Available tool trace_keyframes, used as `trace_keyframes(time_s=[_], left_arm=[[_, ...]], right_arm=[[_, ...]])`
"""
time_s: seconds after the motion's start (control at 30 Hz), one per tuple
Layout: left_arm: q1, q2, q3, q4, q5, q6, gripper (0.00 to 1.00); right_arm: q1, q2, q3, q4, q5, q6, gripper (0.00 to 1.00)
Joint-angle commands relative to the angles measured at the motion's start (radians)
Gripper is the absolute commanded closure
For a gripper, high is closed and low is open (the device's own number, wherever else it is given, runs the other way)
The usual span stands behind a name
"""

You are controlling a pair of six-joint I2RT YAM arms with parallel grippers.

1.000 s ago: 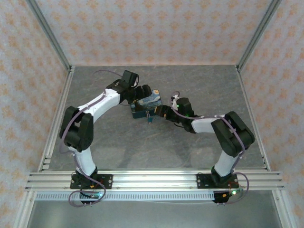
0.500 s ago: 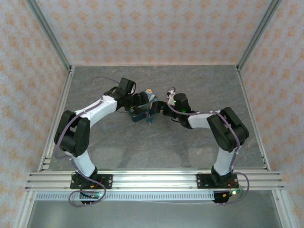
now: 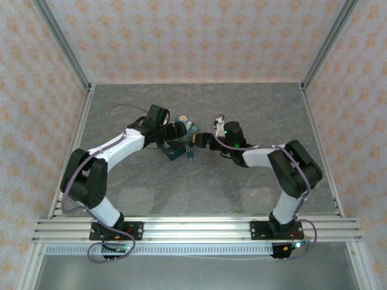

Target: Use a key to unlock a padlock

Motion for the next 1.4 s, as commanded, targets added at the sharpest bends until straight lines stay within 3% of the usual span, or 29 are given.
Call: trace_keyframes(time_s=[0.0,0.47,1.37], left_arm=[[-0.011,-0.035,0.014,-0.035,0.039,-0.031,0.16],[-0.050,0.110,0.122,-0.032,0.075,-0.053,0.17],[-0.091,0.130,0.093,-0.004,0.044,-0.097,0.18]], right_arm=[[-0.006,-0.027,-0.019,0.005,-0.085,-0.029,0.21],[-0.003,0.125,0.039,0.063,-0.269,-0.077,0.19],[0.025,0.249,0.103,0.163,-0.375,-0.103,0.33]])
